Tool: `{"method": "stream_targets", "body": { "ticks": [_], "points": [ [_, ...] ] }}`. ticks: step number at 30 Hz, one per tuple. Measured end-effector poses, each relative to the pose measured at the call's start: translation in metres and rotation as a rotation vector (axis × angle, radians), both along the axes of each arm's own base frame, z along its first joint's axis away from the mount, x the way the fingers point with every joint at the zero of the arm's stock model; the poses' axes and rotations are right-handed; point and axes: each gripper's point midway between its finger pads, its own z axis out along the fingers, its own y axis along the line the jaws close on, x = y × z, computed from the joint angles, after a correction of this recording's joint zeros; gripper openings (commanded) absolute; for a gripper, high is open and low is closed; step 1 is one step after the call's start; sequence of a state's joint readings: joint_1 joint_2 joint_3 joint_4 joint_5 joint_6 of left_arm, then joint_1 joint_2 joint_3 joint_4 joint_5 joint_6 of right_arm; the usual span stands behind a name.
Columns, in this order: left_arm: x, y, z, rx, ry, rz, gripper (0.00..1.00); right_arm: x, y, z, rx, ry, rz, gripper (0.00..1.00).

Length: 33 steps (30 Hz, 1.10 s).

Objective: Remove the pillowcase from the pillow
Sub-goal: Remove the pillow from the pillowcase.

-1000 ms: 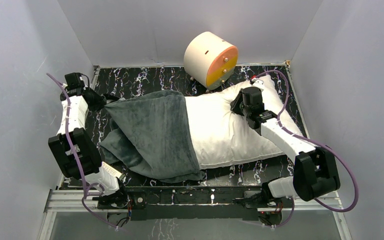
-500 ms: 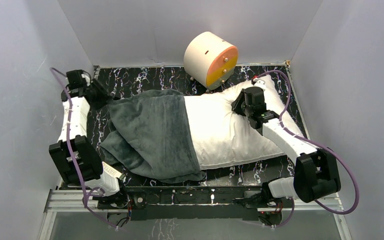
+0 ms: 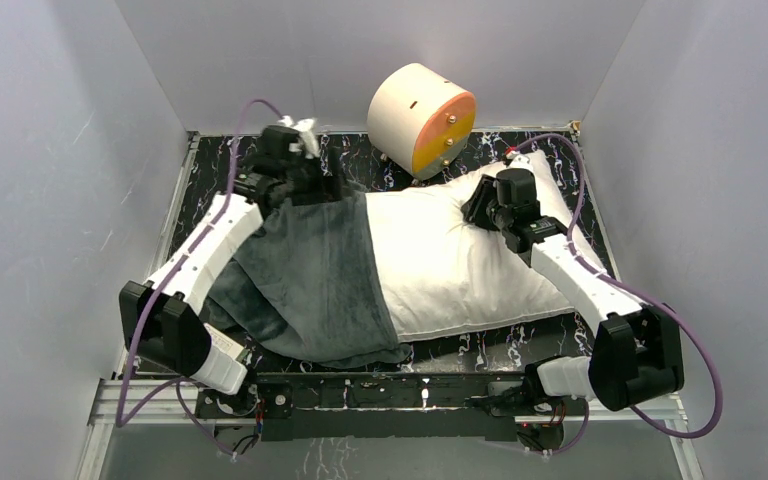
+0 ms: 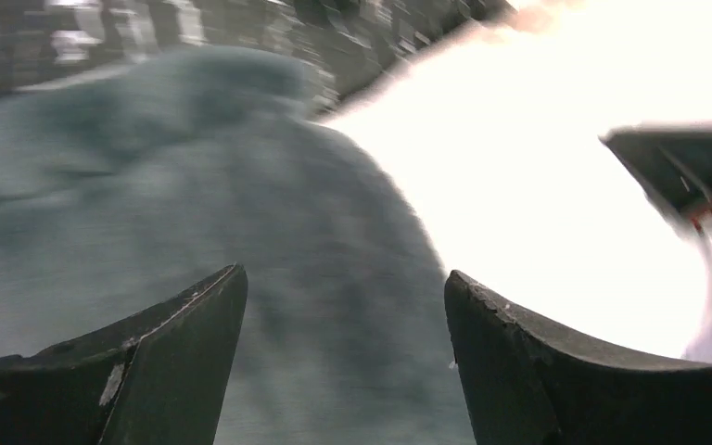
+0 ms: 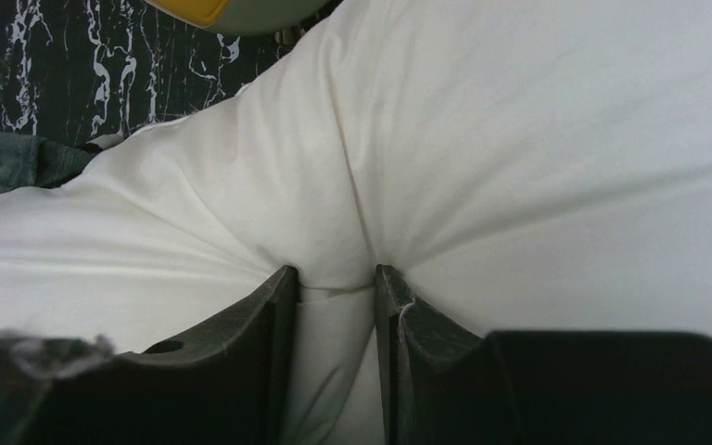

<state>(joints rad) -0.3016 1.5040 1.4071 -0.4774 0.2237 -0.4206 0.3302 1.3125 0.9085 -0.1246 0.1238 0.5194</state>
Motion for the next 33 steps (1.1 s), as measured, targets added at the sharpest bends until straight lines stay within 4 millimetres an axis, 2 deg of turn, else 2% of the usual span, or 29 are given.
{"method": "stream_targets", "body": {
  "ticks": [3,5,7,9,10,11,15,17,18,20,22,24,28,33],
  "points": [
    [-0.033,-0.061,0.006,0.020,-0.033,-0.182,0.71,-0.005,0.002,0.008,0.000,0.001,0.038,0.52],
    [-0.055,-0.085,0.003,0.046,-0.033,-0.267,0.59,-0.007,0.004,0.015,-0.005,-0.003,0.066,0.59],
    [-0.066,-0.090,-0.004,0.098,-0.026,-0.289,0.40,-0.013,0.006,0.024,-0.010,-0.001,0.106,0.67],
    [-0.067,-0.079,-0.014,0.177,-0.019,-0.256,0.22,-0.020,0.010,0.035,-0.008,-0.009,0.163,0.74],
    [-0.067,-0.074,-0.019,0.206,-0.014,-0.236,0.17,-0.036,0.017,0.052,0.004,-0.032,0.248,0.78],
    [-0.066,-0.046,-0.032,0.317,-0.005,-0.149,0.17,-0.044,0.020,0.058,0.013,-0.040,0.285,0.79],
    [-0.064,-0.013,-0.019,0.424,-0.052,-0.036,0.12,-0.084,0.038,0.076,0.072,-0.054,0.471,0.80],
    [-0.067,0.001,-0.007,0.454,-0.083,-0.004,0.10,-0.107,0.048,0.080,0.085,-0.061,0.558,0.84],
    [-0.067,0.007,-0.003,0.466,-0.095,0.009,0.09,-0.120,0.054,0.079,0.084,-0.060,0.599,0.85],
    [-0.068,0.018,0.000,0.492,-0.097,0.028,0.01,-0.147,0.067,0.073,0.065,-0.064,0.684,0.83],
    [-0.066,0.029,-0.003,0.518,-0.072,0.051,0.00,-0.172,0.079,0.066,0.035,-0.074,0.760,0.80],
    [-0.065,0.044,-0.010,0.538,-0.026,0.079,0.00,-0.193,0.089,0.061,-0.014,-0.106,0.834,0.82],
    [-0.066,0.066,-0.018,0.531,0.028,0.119,0.03,-0.212,0.109,0.056,-0.133,-0.216,0.949,0.86],
    [-0.086,0.072,-0.029,0.501,0.059,0.109,0.05,-0.220,0.134,0.049,-0.335,-0.442,1.115,0.91]
  ]
}}
